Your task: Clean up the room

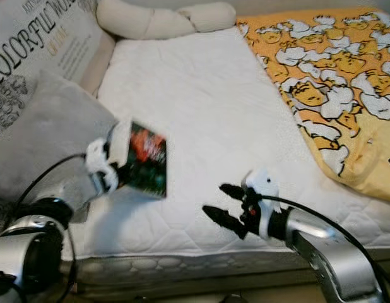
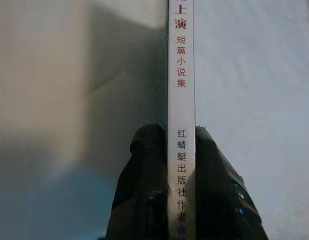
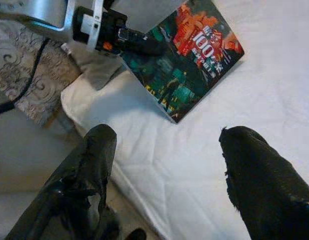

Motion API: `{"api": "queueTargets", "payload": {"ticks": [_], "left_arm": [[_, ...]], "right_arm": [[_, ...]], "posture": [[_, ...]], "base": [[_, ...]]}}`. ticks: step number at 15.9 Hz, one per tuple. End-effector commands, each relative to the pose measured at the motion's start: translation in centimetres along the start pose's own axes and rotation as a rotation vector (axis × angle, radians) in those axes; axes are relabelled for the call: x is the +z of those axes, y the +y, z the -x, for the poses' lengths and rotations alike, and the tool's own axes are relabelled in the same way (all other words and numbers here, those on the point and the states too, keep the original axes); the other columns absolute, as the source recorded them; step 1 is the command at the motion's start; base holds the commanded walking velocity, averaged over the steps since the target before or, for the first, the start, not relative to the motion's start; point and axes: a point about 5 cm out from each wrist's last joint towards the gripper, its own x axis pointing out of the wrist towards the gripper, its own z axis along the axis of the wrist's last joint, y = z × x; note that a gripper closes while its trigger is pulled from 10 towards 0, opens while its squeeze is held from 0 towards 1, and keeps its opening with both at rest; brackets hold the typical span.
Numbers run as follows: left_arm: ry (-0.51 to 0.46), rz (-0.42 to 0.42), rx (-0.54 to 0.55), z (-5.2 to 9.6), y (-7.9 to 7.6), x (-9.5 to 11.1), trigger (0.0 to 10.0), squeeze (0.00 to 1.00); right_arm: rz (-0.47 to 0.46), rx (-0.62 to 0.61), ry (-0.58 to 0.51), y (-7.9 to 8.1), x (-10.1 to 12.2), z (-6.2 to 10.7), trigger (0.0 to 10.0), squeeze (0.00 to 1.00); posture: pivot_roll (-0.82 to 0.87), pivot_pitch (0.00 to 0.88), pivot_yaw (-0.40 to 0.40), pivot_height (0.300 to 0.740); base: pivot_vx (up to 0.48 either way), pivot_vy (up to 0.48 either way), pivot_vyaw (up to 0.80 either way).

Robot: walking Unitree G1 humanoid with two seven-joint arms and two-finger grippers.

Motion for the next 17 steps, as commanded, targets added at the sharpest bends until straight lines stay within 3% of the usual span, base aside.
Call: {"api": "queueTargets", "payload": {"ticks": [1,2,5,8,9,10,13,15,17], "left_arm": [[-0.005,-0.002,0.017,0.1,0.3,0.1,10.0,0.0],[0.004,-0.017,0.038,0.1,0.7,-0.2,10.0,0.0],[0.044,-0.201,0.102,0.2,1.4,-0.7,10.0,0.0],[0.053,-0.221,0.103,-0.1,1.1,-0.8,10.0,0.0],[0.049,-0.216,0.108,-0.2,0.9,-0.9,10.0,0.84],[0.047,-0.219,0.118,-0.3,0.9,-0.9,10.0,1.0],[0.02,-0.221,0.163,-0.3,1.0,-0.6,10.0,1.0],[0.032,-0.265,0.221,-0.1,1.6,-0.6,10.0,1.0],[0.054,-0.364,0.268,0.2,2.3,-0.5,10.0,1.0]], "right_arm": [[0.019,0.022,-0.01,0.4,0.6,0.1,10.0,0.0],[0.02,0.013,-0.003,0.4,0.6,0.3,10.0,0.0],[0.064,-0.01,0.066,0.4,0.2,0.8,10.0,0.0],[0.07,-0.033,0.052,0.4,0.6,0.8,10.0,0.0],[0.077,-0.033,0.041,0.5,0.8,0.7,10.0,0.0],[0.078,-0.035,0.037,0.6,0.9,0.6,10.0,0.0],[0.088,-0.045,0.029,0.6,1.1,0.5,10.0,0.0],[0.109,-0.069,0.023,0.3,1.2,0.4,10.0,0.0],[0.113,-0.07,0.022,0.3,1.2,0.2,10.0,0.0]], "posture": [[-0.15,0.024,0.096,0.74],[-0.15,0.029,0.096,0.74],[-0.18,0.041,0.111,0.74],[-0.19,0.049,0.121,0.74],[-0.19,0.053,0.131,0.74],[-0.19,0.054,0.134,0.74],[-0.19,0.053,0.143,0.74],[-0.19,0.048,0.149,0.74],[-0.19,0.04,0.152,0.74]], "base": [[0.0,0.0,0.0],[0.0,0.0,0.0],[0.0,0.0,0.0],[0.0,0.0,0.0],[0.0,0.0,0.0],[0.0,0.0,0.0],[0.0,0.0,0.0],[0.0,0.0,0.0],[0.0,0.0,0.0]]}}
